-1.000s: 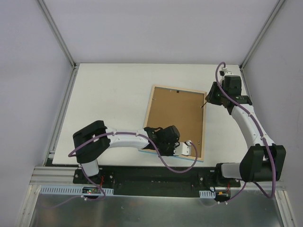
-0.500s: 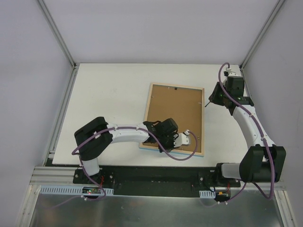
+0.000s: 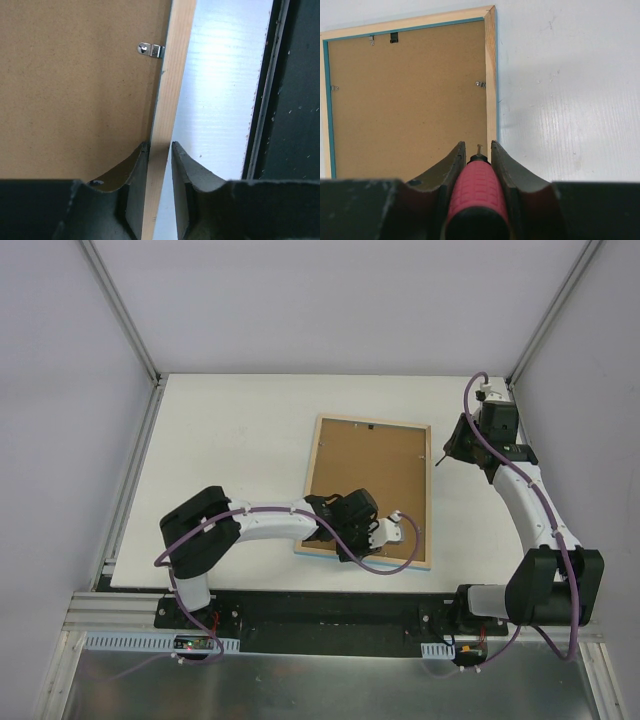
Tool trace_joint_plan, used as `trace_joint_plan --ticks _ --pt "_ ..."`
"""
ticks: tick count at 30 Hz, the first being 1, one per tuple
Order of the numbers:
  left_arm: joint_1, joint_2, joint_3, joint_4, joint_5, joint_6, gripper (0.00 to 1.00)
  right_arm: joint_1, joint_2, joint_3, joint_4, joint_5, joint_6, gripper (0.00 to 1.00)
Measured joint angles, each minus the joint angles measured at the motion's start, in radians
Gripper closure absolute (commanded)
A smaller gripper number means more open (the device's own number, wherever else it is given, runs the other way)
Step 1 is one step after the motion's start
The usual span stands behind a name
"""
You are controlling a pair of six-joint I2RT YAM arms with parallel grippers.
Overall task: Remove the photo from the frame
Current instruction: Move the photo frame to the center of the board.
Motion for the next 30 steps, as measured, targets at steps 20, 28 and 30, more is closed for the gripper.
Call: trace_joint_plan --ticks 20,28,30 --pt "0.039 -0.103 -0.074 -0.061 0.071 0.012 0.23 -0.006 0.018 0.0 0.005 -0.035 -0.001 0.99" --pt "0.15 -0.233 -0.096 -0.098 0.111 0.019 0.21 -0.006 0.029 0.0 0.013 -0.057 -0.005 0.99" --pt "0.226 -0.237 -0.074 -0.096 0.1 0.013 0.21 -0.006 0.036 0.0 0.014 -0.061 -0.009 0.99"
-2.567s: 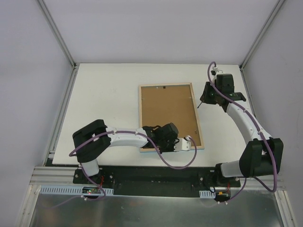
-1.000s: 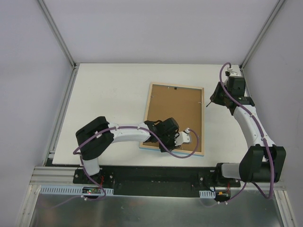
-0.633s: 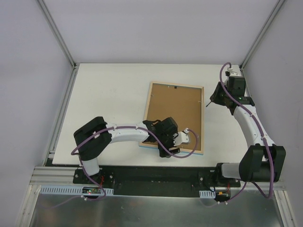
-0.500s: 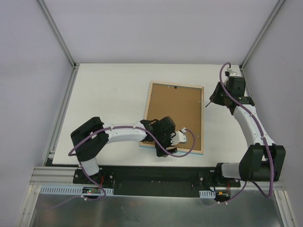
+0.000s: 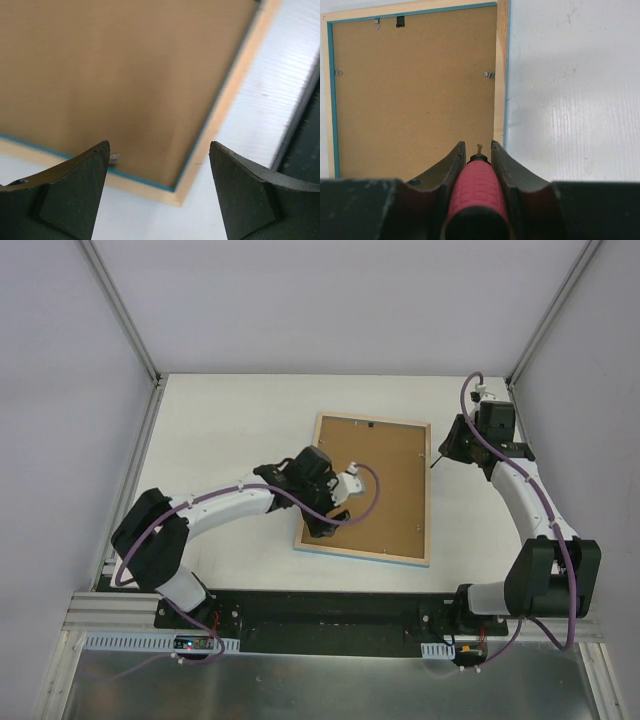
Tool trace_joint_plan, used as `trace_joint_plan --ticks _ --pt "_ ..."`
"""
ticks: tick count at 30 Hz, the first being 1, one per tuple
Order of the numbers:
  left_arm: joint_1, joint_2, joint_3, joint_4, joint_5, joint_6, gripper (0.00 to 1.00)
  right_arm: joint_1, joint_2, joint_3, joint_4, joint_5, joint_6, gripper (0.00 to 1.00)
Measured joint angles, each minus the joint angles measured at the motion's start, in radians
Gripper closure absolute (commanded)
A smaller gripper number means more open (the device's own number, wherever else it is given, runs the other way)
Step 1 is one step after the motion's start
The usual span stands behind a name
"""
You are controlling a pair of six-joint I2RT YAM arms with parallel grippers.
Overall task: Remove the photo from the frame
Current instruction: Move the photo frame to the center of the board.
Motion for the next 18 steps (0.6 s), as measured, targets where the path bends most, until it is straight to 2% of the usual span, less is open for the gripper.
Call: trace_joint_plan --ticks 4,10,14,18 --pt "0.152 0.011 0.045 0.005 -0.044 -0.024 0.21 0.0 0.008 0.0 0.001 -0.006 -0.011 0.99" --pt "0.342 0.142 0.177 0.002 -0.074 -0.088 0.21 0.007 0.021 0.031 -0.019 -0.006 -0.053 0.99" --pt "0.425 0.255 0.286 -0.01 -0.08 -0.153 0.23 0.018 0.053 0.104 -0.031 -0.002 -0.099 0.99" --pt "0.452 0.363 0.383 -0.012 -0.091 -0.205 0.23 0.029 0.098 0.176 -0.026 0.001 -0.127 0.99"
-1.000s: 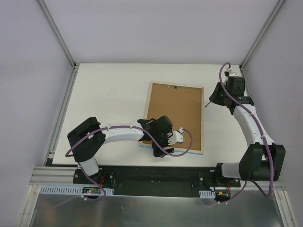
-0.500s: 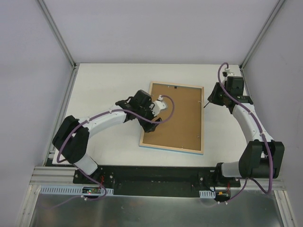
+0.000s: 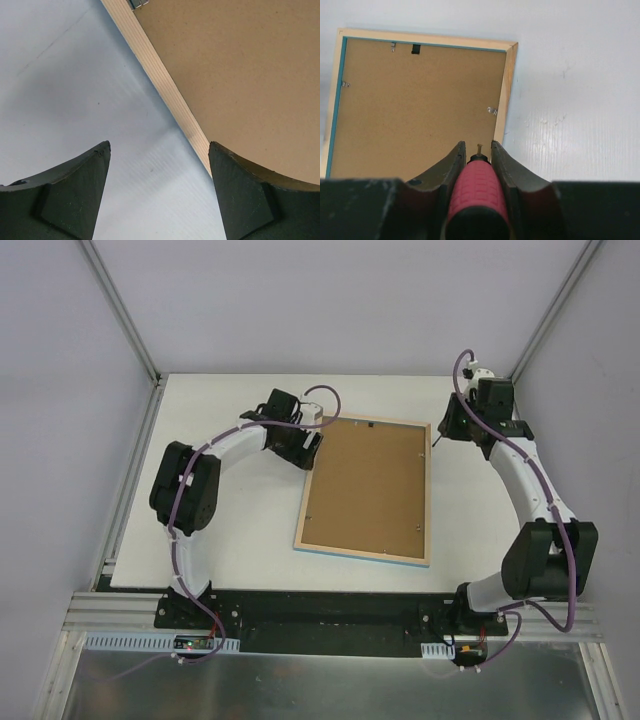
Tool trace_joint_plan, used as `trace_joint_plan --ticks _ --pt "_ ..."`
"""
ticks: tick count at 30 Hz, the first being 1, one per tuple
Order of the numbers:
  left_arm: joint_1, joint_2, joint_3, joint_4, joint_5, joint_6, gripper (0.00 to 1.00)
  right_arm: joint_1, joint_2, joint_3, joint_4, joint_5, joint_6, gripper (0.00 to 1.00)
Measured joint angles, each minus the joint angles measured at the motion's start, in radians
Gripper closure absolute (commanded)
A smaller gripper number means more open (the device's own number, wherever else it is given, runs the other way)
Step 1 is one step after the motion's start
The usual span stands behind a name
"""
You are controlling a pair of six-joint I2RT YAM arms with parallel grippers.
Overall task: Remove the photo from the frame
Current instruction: Move the photo frame to the center of the board.
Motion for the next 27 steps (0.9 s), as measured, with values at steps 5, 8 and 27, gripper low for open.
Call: trace_joint_plan --ticks 5,8,27 --pt "0.0 0.098 0.069 -0.021 0.002 -0.043 0.24 0.019 0.078 0.065 0.006 0.013 -0.018 0.99" --pt "0.0 0.136 0.102 -0.03 0.003 -0.066 0.26 0.032 0.142 0.1 0.009 0.023 -0.019 0.99" --pt "0.0 0.157 0.129 -0.036 0.092 -0.233 0.41 0.051 0.247 0.142 0.018 0.019 0.066 0.99"
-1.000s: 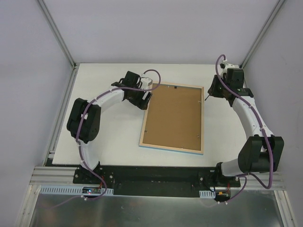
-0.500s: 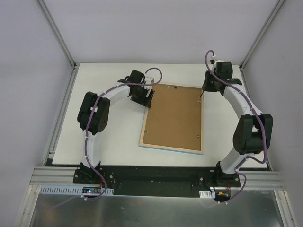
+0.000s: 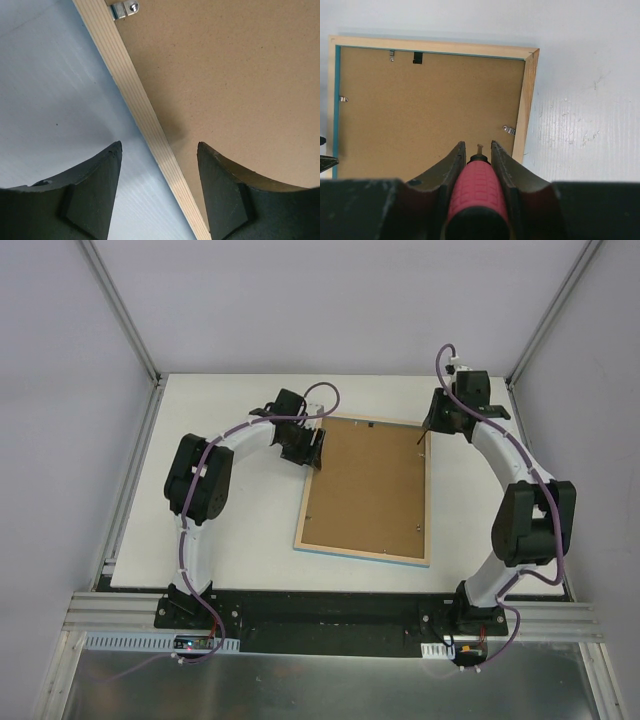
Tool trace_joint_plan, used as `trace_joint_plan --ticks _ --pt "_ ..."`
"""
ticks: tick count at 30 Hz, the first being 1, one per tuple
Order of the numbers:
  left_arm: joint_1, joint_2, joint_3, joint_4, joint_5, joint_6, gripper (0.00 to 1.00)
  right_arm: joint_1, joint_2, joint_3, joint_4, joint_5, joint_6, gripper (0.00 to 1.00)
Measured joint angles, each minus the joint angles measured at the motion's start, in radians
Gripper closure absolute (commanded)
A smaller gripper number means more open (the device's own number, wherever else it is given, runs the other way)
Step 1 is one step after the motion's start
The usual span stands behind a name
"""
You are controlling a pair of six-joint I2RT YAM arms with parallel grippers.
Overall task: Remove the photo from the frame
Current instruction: Move the photo frame to the center of the board.
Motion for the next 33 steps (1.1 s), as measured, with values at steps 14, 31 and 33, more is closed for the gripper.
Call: trace_joint_plan --ticks 14,31,33 --pt "0.002 0.0 -0.039 0.009 0.011 -0.039 0.77 -0.001 -0.069 -0.05 0.041 0.004 0.023 0.99" --pt "0.037 -0.061 -0.177 0.112 0.025 -0.09 0.78 -0.021 -0.069 -0.06 0.052 -0.005 0.051 0.99" --pt "0.048 -0.07 -0.192 0.112 0.031 -0.09 0.79 -0.021 -0.069 -0.061 0.051 -0.005 0.053 0.99"
